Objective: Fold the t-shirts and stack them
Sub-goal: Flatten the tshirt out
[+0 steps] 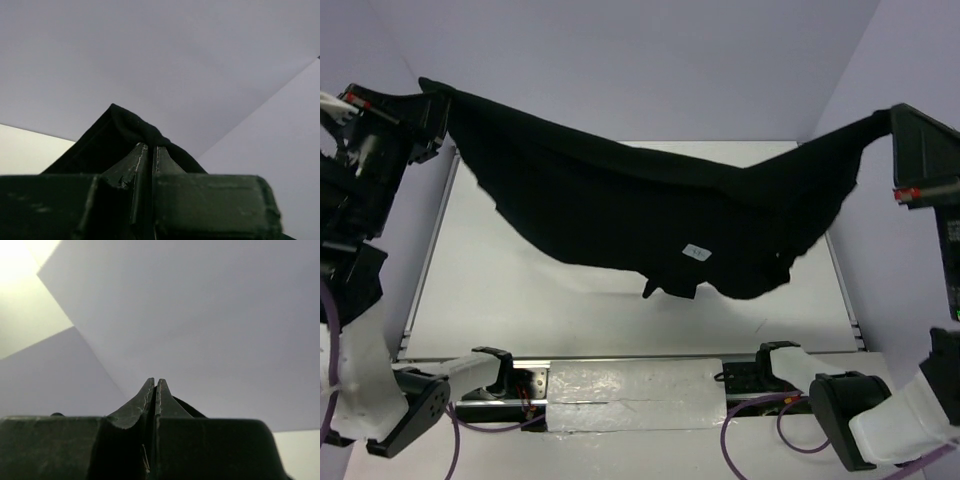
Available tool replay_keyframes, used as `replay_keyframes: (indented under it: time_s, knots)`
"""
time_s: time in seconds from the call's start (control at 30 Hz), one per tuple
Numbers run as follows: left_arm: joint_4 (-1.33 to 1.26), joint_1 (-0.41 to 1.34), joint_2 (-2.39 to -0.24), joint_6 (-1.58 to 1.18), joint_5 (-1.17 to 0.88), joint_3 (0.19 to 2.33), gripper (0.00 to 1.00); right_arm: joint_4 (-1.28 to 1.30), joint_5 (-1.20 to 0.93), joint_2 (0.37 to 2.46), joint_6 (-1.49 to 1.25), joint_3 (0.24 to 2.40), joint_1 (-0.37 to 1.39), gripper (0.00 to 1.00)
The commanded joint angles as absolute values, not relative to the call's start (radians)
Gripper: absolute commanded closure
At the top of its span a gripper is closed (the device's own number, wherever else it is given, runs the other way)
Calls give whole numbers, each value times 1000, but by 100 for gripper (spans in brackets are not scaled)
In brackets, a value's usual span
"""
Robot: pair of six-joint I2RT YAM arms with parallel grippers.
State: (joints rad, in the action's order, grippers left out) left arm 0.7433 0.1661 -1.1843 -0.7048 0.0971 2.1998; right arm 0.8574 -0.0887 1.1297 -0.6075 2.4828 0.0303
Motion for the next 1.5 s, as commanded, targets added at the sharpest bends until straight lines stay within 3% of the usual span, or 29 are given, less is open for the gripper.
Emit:
replay_keyframes:
  time_s: [0.0,0.37,0.57,0.77,1.13,1.3,1.47]
  knots:
    - [719,209,-1151,-660,179,2181,100,812,-54,1124,-595,2509,35,100]
    - [782,261,-1135,-707,255,2092,100,795,-87,1186,-635,2477,32,100]
    - [879,259,-1187,-834,396,2017,100,732,-86,1258,-606,2255,32,100]
    - [875,196,-1304,-925,402,1896,100,724,-130,1562,-511,2283,34,100]
    - [519,86,-1575,-934,405,1615,100,551,-215,2029,-426,2330,60,100]
    - [440,52,-1782,-919,396,1673,100,515,-229,2281,-439,2514,69,100]
    - [480,40,-1998,-908,370,1870,100,396,-270,2394,-474,2522,61,100]
